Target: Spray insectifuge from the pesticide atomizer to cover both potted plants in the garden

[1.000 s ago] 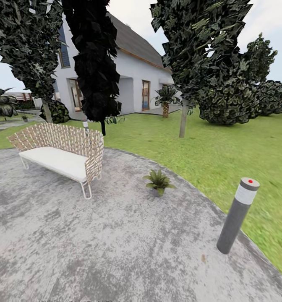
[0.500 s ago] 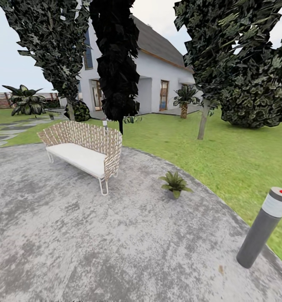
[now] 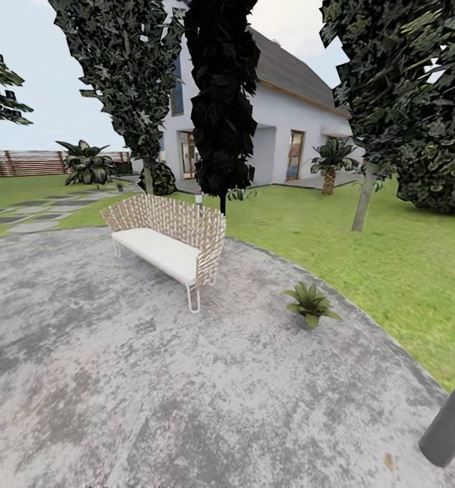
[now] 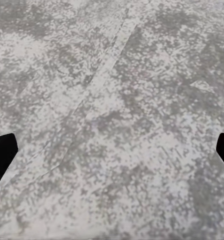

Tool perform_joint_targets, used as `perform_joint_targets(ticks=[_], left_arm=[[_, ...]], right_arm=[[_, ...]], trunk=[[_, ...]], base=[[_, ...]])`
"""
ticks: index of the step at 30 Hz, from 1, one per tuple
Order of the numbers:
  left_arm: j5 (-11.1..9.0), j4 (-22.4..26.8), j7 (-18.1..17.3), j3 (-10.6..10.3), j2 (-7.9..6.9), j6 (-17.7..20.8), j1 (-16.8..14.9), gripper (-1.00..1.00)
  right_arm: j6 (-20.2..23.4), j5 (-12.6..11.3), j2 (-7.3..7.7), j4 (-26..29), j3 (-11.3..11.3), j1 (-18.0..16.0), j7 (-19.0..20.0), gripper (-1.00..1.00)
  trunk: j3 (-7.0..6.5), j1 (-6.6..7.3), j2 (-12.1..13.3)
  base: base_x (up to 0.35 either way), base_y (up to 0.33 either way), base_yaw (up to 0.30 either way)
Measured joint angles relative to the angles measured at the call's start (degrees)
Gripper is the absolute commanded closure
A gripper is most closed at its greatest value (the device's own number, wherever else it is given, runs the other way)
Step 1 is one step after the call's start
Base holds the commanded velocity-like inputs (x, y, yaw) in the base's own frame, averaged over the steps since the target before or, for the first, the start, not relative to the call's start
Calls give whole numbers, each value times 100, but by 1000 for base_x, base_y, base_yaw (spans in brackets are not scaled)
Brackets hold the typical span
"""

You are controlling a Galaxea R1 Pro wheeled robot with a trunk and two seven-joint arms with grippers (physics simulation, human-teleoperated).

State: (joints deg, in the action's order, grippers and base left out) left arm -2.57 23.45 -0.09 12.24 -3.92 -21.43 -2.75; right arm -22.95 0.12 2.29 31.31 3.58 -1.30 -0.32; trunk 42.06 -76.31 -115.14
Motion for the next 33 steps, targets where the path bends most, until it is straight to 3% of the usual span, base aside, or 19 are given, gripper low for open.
perform_joint_targets(ticks=[33], left_arm=[[17, -12, -11, -92, 4, 26, -1, -100]], right_arm=[[9, 11, 0, 0, -10, 0, 14, -100]], trunk=[[32, 2, 0]], base=[[16, 0, 281]])
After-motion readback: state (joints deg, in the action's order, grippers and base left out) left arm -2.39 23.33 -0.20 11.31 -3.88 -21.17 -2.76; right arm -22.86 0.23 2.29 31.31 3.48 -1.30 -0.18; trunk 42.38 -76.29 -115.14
